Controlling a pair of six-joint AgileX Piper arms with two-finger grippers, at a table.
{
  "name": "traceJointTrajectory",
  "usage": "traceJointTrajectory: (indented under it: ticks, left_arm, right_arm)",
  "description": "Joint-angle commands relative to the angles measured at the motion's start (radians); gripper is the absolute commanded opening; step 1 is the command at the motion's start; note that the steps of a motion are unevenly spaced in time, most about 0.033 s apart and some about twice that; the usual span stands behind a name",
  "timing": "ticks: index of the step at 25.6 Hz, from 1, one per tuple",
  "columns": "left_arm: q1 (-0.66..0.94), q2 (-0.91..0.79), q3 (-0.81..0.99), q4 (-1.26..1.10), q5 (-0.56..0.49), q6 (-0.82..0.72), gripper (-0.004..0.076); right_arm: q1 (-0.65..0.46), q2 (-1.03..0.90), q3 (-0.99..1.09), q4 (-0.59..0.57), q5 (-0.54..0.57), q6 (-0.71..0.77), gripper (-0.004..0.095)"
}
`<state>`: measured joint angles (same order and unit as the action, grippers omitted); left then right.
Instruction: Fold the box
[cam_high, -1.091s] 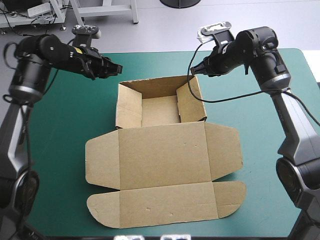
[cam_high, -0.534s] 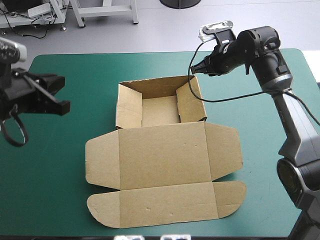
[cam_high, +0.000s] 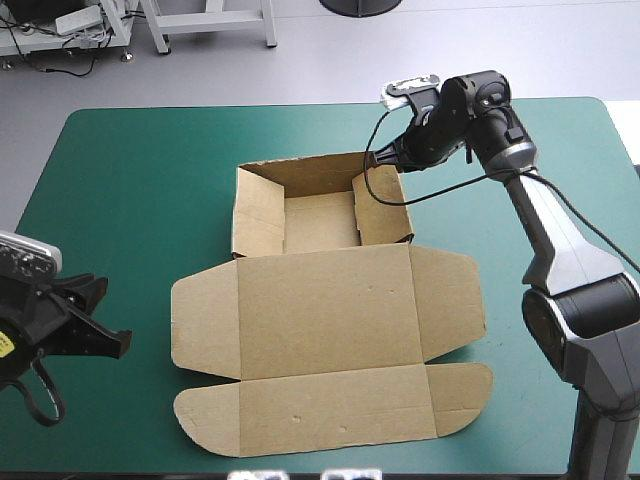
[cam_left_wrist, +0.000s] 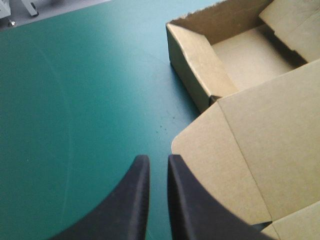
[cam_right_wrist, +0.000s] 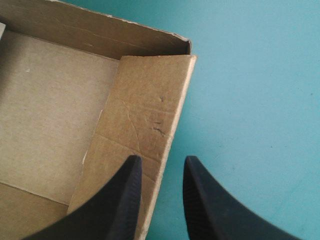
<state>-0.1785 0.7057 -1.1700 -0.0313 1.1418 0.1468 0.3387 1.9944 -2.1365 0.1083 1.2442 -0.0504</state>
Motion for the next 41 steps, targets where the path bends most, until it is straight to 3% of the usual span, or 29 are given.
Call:
traceJointTrajectory:
  ticks: [1,3,6,15,17,20,21,29,35,41]
  left_arm:
    - [-0.003,-0.057,0.127,0.004,-0.142,-0.017,0.0087]
    - [-0.003,-0.111,0.218,0.005,-0.210,-0.026,0.0087]
    - [-0.003,-0.180,0.314,0.051,-0.232,-0.032,0.0087]
    - [-0.003,-0.211,0.336,0.072,-0.234,-0.058,0.0085]
    - [-0.003,-0.211,0.336,0.072,-0.234,-0.058,0.0085]
    - [-0.003,-0.211,0.336,0.072,-0.237,-0.058,0.0081]
    - [-0.003,-0.211,0.336,0.072,-0.237,-0.058,0.0079]
    - [-0.003,-0.211,0.336,0.072,-0.241,-0.058,0.0080]
    - [-0.003,-0.211,0.336,0.072,-0.244,-0.058,0.0079]
    - [-0.003,-0.211,0.336,0.072,-0.253,-0.058,0.0078]
  right_arm:
    - [-0.004,-0.013,-0.027,0.008,0.005,-0.001,0.0279]
    - [-0.004,0.012,-0.027,0.008,0.005,-0.001,0.0279]
    - [-0.004,0.051,-0.027,0.008,0.005,-0.004,0.0279]
    - [-0.004,0.121,-0.027,0.095,0.005,-0.037,0.0268]
    - [-0.004,0.127,-0.027,0.098,0.005,-0.051,0.0213]
    - [-0.004,0.130,-0.027,0.076,0.003,-0.051,-0.0002]
    - [-0.004,0.130,-0.027,0.068,0.003,-0.051,-0.0024]
    - [-0.004,0.101,-0.065,0.078,0.005,-0.039,-0.0022]
    - [-0.029,-0.002,-0.145,-0.082,0.005,-0.016,-0.0021]
    - [-0.180,-0.151,-0.150,-0.188,0.007,-0.016,-0.0021]
